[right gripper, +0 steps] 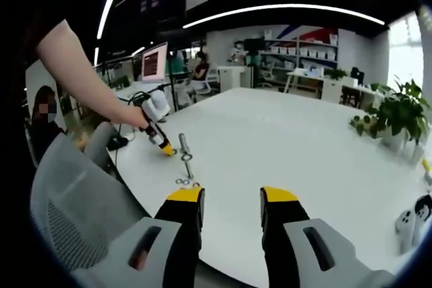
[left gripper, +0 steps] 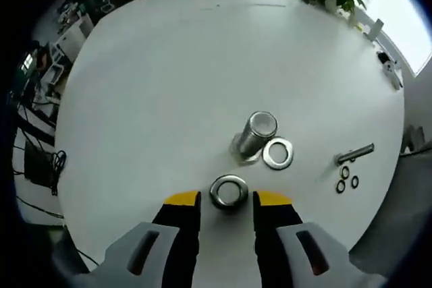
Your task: Place the washer onto the threaded stud by aligning its center hole with the stud, sliding it down to the base, and recovering from edge contact or off-axis alignment until the washer reaches the visible bottom stop.
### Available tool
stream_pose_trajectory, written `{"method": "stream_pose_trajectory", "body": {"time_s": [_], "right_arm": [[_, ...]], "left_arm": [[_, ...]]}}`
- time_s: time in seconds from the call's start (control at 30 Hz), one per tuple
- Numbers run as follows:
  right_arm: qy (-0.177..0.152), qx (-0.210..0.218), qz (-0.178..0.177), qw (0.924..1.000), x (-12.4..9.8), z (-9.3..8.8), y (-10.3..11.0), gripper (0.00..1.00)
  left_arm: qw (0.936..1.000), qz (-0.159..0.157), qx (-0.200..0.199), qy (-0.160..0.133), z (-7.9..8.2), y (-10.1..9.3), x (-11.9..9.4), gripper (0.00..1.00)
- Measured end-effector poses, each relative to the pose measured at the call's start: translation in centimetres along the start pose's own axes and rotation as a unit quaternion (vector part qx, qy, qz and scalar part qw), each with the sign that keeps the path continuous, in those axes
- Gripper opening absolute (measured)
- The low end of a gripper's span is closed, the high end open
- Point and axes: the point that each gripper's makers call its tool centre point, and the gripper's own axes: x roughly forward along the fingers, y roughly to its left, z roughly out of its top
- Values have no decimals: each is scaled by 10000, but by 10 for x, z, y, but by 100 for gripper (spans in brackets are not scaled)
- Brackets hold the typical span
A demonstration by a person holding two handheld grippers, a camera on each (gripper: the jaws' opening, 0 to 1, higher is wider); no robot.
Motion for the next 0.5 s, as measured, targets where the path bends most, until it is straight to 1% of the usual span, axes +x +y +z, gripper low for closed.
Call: {"method": "stream_pose_trajectory", "body": {"time_s": [0.1,0.13,0.17,0.23,0.27,0.3,0.33,0.43,0.47,0.5], "right_arm": [[4,-11,6,10000,0,0,0,35],[13,-10,12,10000,0,0,1,35],[21,-1,18,10000,0,-1,1,35],[13,19,40,10000,0,0,1,35],[-1,29,54,10000,1,0,2,35],[-3,24,62,10000,1,0,2,35],[8,18,62,10000,1,0,2,35],[11,18,59,10000,1,0,2,35],[7,22,59,10000,1,0,2,35],[3,35,58,10000,1,0,2,35]], "left_arm": [[9998,-22,148,138,-2,-2,3,29],[9995,60,262,160,-2,1,3,27],[9994,81,278,184,-2,2,3,25],[9995,78,223,231,1,3,5,25],[9992,78,260,279,1,3,5,25],[9975,90,557,429,-1,2,5,25],[9969,92,653,424,0,0,5,25],[9967,76,654,468,2,-4,6,23],[9963,55,691,503,2,-6,6,21],[9955,105,770,539,1,-6,7,21]]}}
